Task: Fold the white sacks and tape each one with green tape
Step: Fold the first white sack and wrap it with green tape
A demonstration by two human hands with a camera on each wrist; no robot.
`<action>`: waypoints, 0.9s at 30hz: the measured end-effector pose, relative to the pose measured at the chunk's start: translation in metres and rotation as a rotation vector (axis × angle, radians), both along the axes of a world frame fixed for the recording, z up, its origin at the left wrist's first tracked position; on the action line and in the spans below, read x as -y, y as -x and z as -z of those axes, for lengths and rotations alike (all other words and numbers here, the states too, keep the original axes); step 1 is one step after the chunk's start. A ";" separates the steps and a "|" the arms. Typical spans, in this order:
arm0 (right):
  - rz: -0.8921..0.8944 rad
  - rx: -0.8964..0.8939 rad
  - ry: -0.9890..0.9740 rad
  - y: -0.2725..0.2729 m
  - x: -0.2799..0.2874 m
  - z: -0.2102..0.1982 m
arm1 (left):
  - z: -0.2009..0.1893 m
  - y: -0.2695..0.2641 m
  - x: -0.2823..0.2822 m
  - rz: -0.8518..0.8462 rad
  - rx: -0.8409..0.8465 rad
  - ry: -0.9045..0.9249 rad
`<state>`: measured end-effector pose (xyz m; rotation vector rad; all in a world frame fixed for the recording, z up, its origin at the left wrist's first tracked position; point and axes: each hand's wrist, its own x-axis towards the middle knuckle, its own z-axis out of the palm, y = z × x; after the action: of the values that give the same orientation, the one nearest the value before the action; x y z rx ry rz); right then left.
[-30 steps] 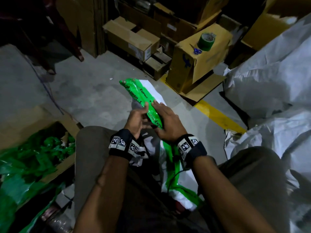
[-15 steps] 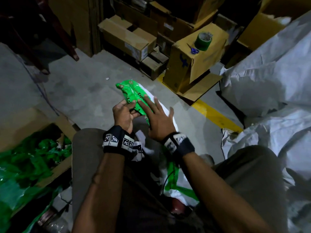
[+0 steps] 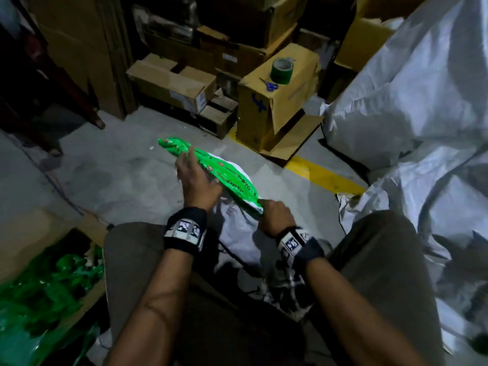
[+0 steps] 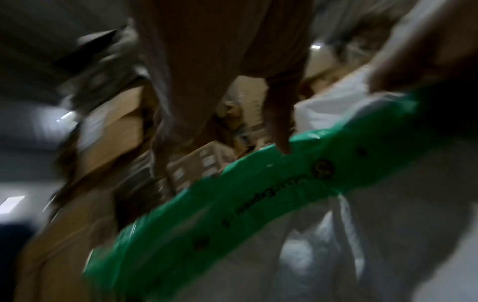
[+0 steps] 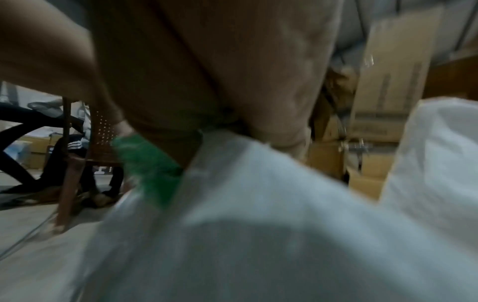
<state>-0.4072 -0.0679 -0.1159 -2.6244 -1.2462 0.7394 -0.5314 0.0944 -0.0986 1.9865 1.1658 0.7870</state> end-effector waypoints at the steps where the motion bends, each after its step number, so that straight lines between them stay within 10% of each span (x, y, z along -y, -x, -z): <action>1: -0.030 0.020 0.004 -0.012 -0.006 -0.013 | -0.008 -0.005 0.010 0.116 -0.286 -0.228; 5: -0.225 0.151 0.002 -0.043 -0.026 -0.060 | -0.045 -0.035 0.026 0.536 -0.888 -0.603; 14: -0.057 0.535 -0.515 -0.091 -0.049 -0.124 | -0.102 -0.078 -0.030 0.328 -0.877 -0.413; 21: 0.101 0.182 -0.668 -0.091 0.022 -0.060 | -0.085 -0.123 -0.046 0.178 -0.554 0.167; 27: 0.074 -0.505 -0.809 -0.036 0.059 -0.032 | -0.025 -0.142 -0.006 0.018 -0.186 0.631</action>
<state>-0.3715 -0.1273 -0.0837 -1.6893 -0.9986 0.6410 -0.3894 0.1004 -0.0741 1.5511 1.3009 0.1795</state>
